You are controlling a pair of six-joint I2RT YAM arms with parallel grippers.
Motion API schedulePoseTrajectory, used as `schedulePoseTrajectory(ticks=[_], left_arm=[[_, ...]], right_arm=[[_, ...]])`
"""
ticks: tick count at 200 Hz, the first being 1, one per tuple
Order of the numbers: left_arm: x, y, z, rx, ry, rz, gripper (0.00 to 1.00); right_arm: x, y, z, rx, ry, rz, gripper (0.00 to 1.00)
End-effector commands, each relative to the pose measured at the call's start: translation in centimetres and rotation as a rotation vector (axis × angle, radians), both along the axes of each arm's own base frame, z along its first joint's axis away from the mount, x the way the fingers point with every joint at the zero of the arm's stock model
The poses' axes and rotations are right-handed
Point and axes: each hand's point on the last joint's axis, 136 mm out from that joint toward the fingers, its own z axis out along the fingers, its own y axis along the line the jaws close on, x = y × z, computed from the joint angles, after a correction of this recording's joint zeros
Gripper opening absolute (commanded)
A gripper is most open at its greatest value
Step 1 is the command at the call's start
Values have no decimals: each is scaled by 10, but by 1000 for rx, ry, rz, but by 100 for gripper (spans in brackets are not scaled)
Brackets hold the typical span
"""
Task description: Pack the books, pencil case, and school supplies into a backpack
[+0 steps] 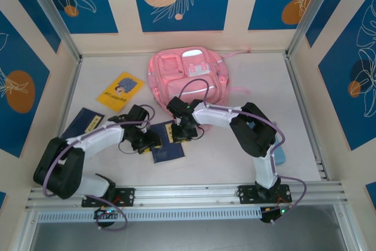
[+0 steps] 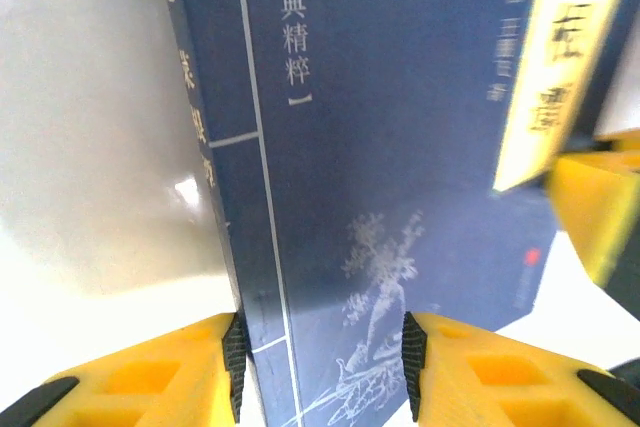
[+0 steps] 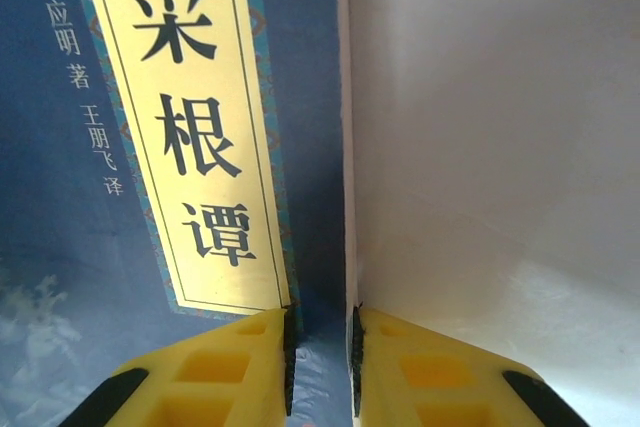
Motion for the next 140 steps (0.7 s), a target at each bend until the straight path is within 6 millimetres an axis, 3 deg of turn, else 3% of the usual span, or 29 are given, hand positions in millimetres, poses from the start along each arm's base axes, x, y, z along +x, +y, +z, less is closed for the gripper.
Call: schedulePoseTrajectory(ticks=[1, 49, 113, 140], left_arm=[[9, -30, 39, -211, -65, -6, 45], [18, -43, 53, -336, -84, 76, 46], [18, -34, 32, -262, -39, 121, 37], [13, -23, 25, -186, -30, 124, 26]], right_arm=[[-18, -8, -7, -38, 70, -7, 25], [-21, -7, -2, -18, 76, -15, 25], [-21, -15, -7, -50, 66, -36, 25], [-17, -7, 22, 24, 27, -58, 29]])
